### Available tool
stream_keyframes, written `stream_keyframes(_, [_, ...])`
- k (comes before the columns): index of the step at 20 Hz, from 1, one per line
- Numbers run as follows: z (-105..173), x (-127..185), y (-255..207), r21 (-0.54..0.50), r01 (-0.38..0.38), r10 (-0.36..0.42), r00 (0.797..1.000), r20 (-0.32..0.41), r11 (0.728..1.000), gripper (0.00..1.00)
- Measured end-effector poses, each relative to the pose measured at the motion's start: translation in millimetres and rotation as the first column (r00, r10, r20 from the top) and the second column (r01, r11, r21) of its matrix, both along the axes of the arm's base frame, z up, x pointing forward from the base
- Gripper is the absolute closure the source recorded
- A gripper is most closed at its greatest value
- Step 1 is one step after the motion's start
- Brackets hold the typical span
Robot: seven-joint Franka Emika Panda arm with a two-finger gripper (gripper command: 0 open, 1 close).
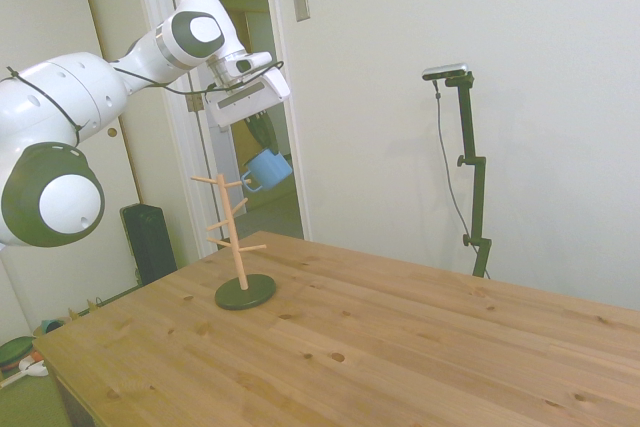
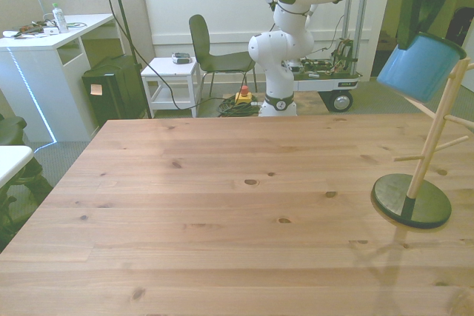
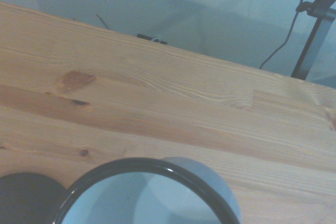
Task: Hang the mug
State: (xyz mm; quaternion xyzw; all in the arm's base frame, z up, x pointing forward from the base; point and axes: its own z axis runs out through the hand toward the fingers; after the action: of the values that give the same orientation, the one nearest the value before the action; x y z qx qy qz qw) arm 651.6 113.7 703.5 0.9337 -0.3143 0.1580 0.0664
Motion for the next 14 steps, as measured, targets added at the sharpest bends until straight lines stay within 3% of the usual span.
stream_keyframes(14, [-17.1, 8.5, 35.9, -0.029, -0.012, 0.012, 1.000, 0.001, 1.000, 1.00])
